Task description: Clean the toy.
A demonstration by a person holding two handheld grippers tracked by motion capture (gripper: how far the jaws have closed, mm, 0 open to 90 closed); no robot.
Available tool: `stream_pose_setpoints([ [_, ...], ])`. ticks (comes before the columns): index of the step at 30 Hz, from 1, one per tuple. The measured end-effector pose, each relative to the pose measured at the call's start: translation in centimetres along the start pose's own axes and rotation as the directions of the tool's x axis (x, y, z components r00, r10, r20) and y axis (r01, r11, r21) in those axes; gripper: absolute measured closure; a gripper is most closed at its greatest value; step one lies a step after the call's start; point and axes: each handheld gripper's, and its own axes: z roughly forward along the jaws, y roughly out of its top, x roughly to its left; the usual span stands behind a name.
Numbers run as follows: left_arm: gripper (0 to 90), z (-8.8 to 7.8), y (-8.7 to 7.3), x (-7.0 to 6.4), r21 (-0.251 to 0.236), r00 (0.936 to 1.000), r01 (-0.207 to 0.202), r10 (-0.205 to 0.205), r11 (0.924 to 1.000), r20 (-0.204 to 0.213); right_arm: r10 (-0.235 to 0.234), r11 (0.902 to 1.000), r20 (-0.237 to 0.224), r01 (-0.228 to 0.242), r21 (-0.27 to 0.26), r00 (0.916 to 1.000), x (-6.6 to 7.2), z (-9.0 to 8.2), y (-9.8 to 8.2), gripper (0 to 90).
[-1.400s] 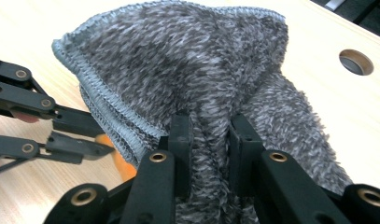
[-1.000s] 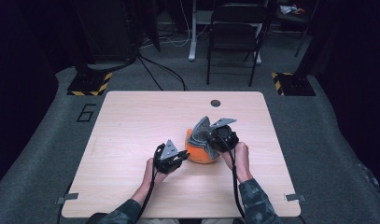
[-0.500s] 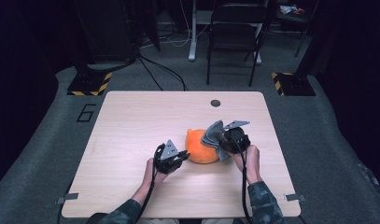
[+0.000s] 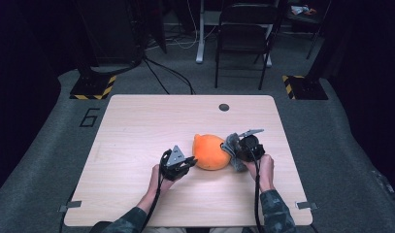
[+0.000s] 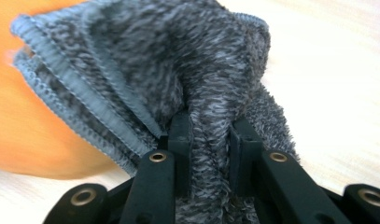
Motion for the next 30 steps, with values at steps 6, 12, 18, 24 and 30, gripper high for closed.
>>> stream_pose_setpoints([
  [6,82.7,0.0,0.0,0.1,0.003,1.0,-0.002,0.002,1.0,-0.001,0.029,0.9971,0.01,-0.029,0.07,0.9995,-0.8,2.1,-1.5,74.3],
  [12,82.6,0.0,0.0,0.1,0.002,1.0,0.0,0.001,1.0,-0.007,0.035,0.9968,0.018,-0.036,0.072,0.9992,-1.4,1.8,-1.6,74.6],
  [18,82.5,0.0,0.0,0.1,0.002,1.0,-0.004,0.004,1.0,-0.006,0.031,0.9991,0.039,-0.03,-0.03,0.9988,-1.6,-1.0,-0.7,74.9],
  [24,82.4,0.0,0.0,0.1,0.003,1.0,-0.004,0.004,1.0,-0.007,0.005,0.9907,0.042,0.001,-0.136,0.9991,-0.3,-4.8,1.5,74.9],
  [30,82.1,-0.1,0.0,0.1,0.005,1.0,-0.006,0.006,1.0,-0.007,-0.075,0.9849,-0.013,0.072,-0.157,0.9971,2.5,-5.3,2.7,74.9],
])
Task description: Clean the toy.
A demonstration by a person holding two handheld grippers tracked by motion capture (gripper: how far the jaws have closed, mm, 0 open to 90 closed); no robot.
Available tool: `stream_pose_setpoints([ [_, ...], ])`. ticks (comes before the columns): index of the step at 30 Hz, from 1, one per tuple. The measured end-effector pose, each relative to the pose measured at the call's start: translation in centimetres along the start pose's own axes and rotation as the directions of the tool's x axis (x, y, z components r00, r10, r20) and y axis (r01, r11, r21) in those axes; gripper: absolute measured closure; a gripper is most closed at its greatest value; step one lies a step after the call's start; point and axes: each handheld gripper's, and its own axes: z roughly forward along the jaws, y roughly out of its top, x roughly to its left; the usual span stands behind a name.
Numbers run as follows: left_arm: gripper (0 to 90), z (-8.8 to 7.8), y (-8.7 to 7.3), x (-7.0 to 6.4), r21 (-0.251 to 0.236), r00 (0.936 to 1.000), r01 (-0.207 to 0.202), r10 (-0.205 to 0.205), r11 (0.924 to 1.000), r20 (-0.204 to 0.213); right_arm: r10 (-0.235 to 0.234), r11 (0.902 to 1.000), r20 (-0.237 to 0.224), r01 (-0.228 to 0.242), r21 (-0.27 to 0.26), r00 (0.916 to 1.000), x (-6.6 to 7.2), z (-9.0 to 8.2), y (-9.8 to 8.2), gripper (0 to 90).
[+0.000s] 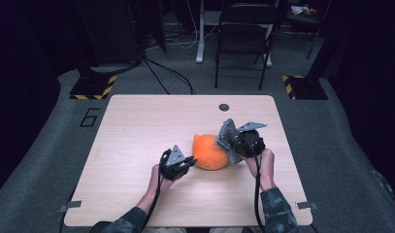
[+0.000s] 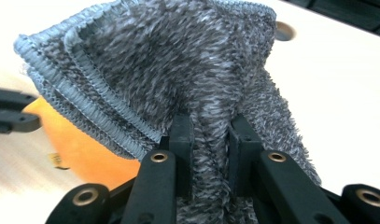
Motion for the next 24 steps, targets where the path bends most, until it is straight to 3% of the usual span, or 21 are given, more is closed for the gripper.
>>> stream_pose_setpoints([
  [4,81.6,0.0,0.0,0.0,0.002,1.0,0.004,-0.004,1.0,0.003,-0.036,0.9977,-0.03,0.037,0.057,0.9989,1.2,2.0,-0.3,75.0],
  [5,81.3,0.0,0.0,0.0,0.001,1.0,0.006,-0.006,1.0,0.004,-0.023,0.9973,-0.028,0.025,0.068,0.9993,1.4,2.4,-0.4,75.1],
  [11,77.1,0.0,0.0,0.1,-0.009,0.9999,0.009,-0.009,0.9999,0.005,-0.033,0.9967,-0.017,0.034,0.073,0.9993,1.2,3.0,-0.4,75.2],
  [13,72.1,0.0,-0.1,0.2,-0.007,0.9999,0.01,-0.01,0.9999,-0.002,-0.038,0.9965,-0.014,0.039,0.074,0.9992,1.1,3.2,-0.3,75.2],
  [19,43.6,0.5,-0.1,0.1,0.019,0.9986,0.007,-0.006,0.9998,-0.053,-0.026,0.9962,-0.014,0.027,0.083,0.9996,0.7,3.5,-0.1,75.2],
  [24,34.6,1.0,-0.3,0.2,0.046,0.9961,-0.005,0.009,0.9989,-0.087,-0.029,0.9954,-0.019,0.03,0.091,0.9994,0.5,3.7,-0.1,75.2],
])
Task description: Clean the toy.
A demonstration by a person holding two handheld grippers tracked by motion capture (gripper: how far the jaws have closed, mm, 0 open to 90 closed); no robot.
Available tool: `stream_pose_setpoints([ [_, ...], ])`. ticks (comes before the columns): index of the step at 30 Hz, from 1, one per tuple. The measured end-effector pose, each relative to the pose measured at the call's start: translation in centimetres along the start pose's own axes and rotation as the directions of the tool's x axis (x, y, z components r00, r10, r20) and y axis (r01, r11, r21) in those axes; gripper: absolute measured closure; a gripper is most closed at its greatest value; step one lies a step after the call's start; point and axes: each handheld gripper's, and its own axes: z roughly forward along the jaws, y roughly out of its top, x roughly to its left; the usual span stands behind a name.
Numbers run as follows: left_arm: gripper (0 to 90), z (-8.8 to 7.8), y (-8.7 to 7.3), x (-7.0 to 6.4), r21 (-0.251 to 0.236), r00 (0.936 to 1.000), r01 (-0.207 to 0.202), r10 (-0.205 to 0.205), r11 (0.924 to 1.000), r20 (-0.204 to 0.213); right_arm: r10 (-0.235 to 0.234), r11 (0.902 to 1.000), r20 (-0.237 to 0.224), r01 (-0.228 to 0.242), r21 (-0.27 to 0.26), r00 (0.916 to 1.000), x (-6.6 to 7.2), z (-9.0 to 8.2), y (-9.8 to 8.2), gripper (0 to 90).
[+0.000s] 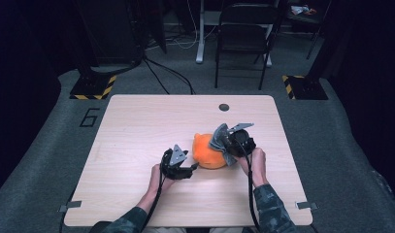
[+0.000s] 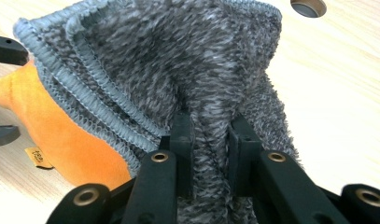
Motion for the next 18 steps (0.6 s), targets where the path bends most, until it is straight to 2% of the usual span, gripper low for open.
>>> stream_pose_setpoints([
  [3,33.9,0.2,-0.1,0.0,0.01,0.9999,-0.013,0.013,0.9999,-0.009,0.01,0.9999,-0.002,-0.01,0.001,0.9999,-0.1,0.1,0.0,75.3],
  [6,34.2,0.4,-0.1,-0.1,0.003,0.999,-0.04,0.04,0.9992,-0.02,0.01,0.9999,-0.003,-0.01,0.001,0.9999,-0.1,0.2,0.0,75.3],
  [8,35.6,0.8,0.0,-0.2,-0.005,0.999,-0.041,0.041,0.9991,-0.016,0.011,0.9999,-0.003,-0.011,0.0,0.9999,-0.1,0.3,0.0,75.3],
  [11,41.4,1.0,0.0,-0.4,-0.002,0.9982,-0.059,0.059,0.9982,-0.01,0.012,0.9999,-0.002,-0.012,-0.001,0.9999,-0.1,0.3,0.0,75.3],
  [18,55.8,1.2,-0.1,-0.6,-0.019,0.9984,-0.057,0.057,0.9982,0.001,0.016,0.9998,-0.004,-0.016,-0.008,0.9999,0.1,0.4,0.0,75.4],
])
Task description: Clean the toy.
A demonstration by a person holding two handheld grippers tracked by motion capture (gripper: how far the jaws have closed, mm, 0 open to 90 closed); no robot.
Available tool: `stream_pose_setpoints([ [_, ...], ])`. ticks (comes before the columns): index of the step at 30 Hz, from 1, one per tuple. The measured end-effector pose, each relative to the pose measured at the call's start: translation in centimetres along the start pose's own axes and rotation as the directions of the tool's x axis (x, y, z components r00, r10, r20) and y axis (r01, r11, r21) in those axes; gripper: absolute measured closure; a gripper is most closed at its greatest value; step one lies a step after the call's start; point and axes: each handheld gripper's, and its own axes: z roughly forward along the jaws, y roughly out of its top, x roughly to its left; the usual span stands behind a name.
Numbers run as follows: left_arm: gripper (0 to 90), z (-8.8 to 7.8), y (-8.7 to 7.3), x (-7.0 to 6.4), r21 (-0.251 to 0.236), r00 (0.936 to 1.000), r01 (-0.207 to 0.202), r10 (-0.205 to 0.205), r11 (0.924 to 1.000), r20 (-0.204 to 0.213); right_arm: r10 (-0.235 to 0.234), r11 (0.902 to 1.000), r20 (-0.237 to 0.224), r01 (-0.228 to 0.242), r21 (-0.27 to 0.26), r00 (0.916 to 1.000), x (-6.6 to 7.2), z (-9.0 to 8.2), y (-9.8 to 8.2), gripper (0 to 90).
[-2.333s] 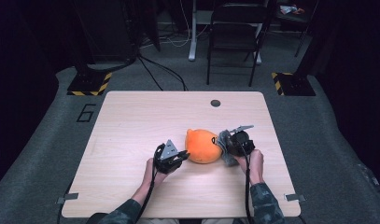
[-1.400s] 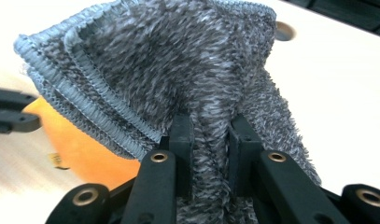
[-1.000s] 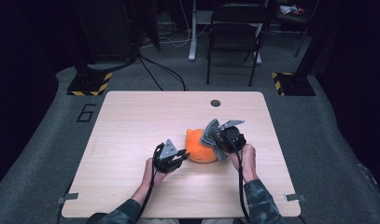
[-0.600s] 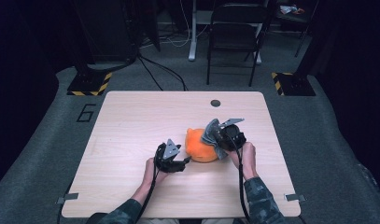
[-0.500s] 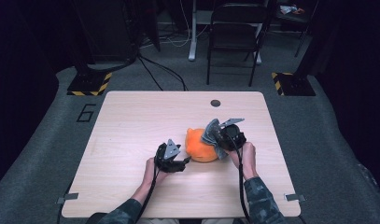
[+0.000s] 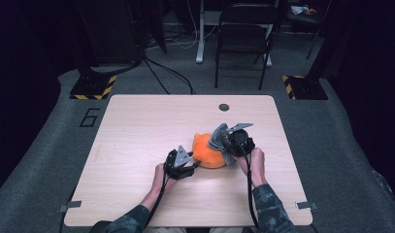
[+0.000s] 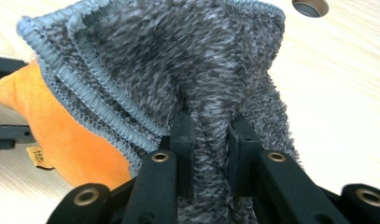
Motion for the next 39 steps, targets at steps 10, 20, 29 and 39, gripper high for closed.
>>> stream_pose_setpoints([
  [10,77.5,0.1,-0.1,-0.1,-0.024,0.9998,0.015,-0.015,0.9996,0.016,-0.006,0.9999,0.002,0.006,-0.01,1.0,0.0,-0.1,0.0,75.4],
  [20,82.3,-0.6,0.7,-0.4,-0.038,0.998,0.032,-0.03,0.9988,0.056,0.026,0.9983,0.009,-0.026,-0.053,0.9996,-0.5,-1.3,-0.2,75.4],
  [29,83.0,-1.4,1.8,0.0,-0.025,0.9936,0.073,-0.071,0.997,0.088,0.018,0.9966,0.004,-0.017,-0.081,0.9998,-0.4,-2.3,-0.1,75.4],
  [39,83.3,-1.9,2.8,0.3,-0.003,0.9865,0.125,-0.124,0.9921,0.107,-0.054,0.9927,-0.041,0.049,-0.11,0.9977,2.1,-3.4,1.2,75.3],
])
